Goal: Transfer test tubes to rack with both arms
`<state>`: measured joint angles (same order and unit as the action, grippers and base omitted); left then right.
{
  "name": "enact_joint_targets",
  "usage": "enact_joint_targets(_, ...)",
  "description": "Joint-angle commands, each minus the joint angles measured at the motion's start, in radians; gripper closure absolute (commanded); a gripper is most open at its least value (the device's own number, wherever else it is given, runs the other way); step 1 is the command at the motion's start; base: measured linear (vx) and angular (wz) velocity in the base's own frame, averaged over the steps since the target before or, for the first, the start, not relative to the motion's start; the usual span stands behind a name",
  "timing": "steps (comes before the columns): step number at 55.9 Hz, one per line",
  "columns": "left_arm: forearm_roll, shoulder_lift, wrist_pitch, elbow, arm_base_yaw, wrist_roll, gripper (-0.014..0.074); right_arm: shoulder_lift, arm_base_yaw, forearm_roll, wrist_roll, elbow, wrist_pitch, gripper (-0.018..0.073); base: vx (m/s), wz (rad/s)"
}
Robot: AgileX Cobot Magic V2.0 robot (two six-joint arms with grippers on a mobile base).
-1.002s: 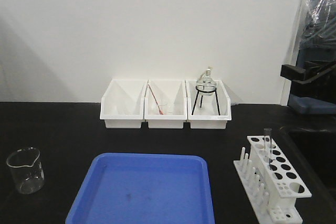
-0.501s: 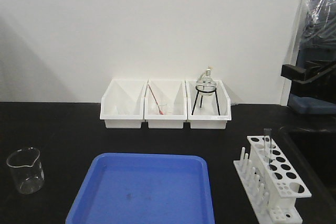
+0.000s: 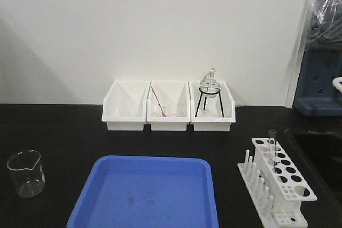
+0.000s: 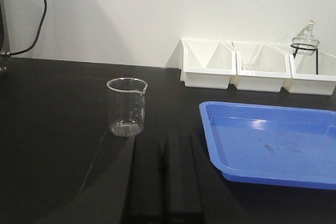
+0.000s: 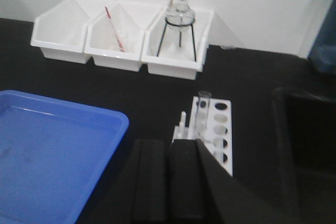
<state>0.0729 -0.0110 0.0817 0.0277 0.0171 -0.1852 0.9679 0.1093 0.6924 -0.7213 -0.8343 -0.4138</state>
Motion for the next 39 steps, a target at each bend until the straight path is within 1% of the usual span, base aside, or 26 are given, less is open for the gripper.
enact_joint_targets(1,-0.002,-0.005,-0.082,0.025,-0.002,-0.009,0.0603,-0.12,0.001,-0.17,0.21,0.074,0.108,0.0573,0.0,0.0)
enact_joint_targets(9,-0.002,-0.005,-0.082,0.025,-0.002,-0.009,0.0603,-0.295,0.001,-0.466,0.518,0.276,0.191,0.0571,0.0,0.0)
enact_joint_targets(11,-0.002,-0.005,-0.082,0.025,-0.002,-0.009,0.0603,-0.347,0.001,-0.539,0.62,0.341,0.229,0.0571,0.0,0.0)
enact_joint_targets(14,-0.002,-0.005,-0.082,0.025,-0.002,-0.009,0.0603,-0.405,0.001,-0.652,0.732,0.42,0.284,0.0571,0.0,0.0)
enact_joint_targets(17,-0.002,-0.005,-0.082,0.025,-0.002,-0.009,0.0603,-0.464,0.001,-0.729,0.83,0.501,0.346,0.0571,0.0,0.0)
enact_joint_targets(20,-0.002,-0.005,-0.082,0.025,-0.002,-0.009,0.0603,-0.519,-0.002,-0.787,0.893,0.58,0.406,0.0571,0.0,0.0)
enact_joint_targets(22,-0.002,-0.005,-0.082,0.025,-0.002,-0.009,0.0603,-0.559,-0.01,-0.823,0.912,0.636,0.449,0.0571,0.0,0.0)
enact_joint_targets(25,-0.002,-0.005,-0.082,0.025,-0.002,-0.009,0.0603,-0.624,-0.029,-0.859,0.906,0.714,0.502,0.0571,0.0,0.0)
enact_joint_targets(31,-0.002,-0.005,-0.082,0.025,-0.002,-0.009,0.0603,-0.741,-0.083,-0.864,0.9,0.869,0.556,0.0571,0.0,0.0)
enact_joint_targets(32,-0.002,-0.005,-0.082,0.025,-0.002,-0.009,0.0603,-0.769,-0.095,-0.86,0.903,0.881,0.534,0.0571,0.0,0.0)
enact_joint_targets(33,-0.002,-0.005,-0.082,0.025,-0.002,-0.009,0.0603,-0.795,-0.105,-0.853,0.908,0.872,0.455,0.0571,0.0,0.0)
enact_joint_targets(34,-0.002,-0.005,-0.082,0.025,-0.002,-0.009,0.0603,-0.814,-0.114,-0.852,0.91,0.869,0.414,0.0571,0.0,0.0)
enact_joint_targets(39,-0.002,-0.005,-0.082,0.025,-0.002,-0.009,0.0603,-0.933,-0.141,-0.868,0.897,0.871,0.313,0.0571,0.0,0.0)
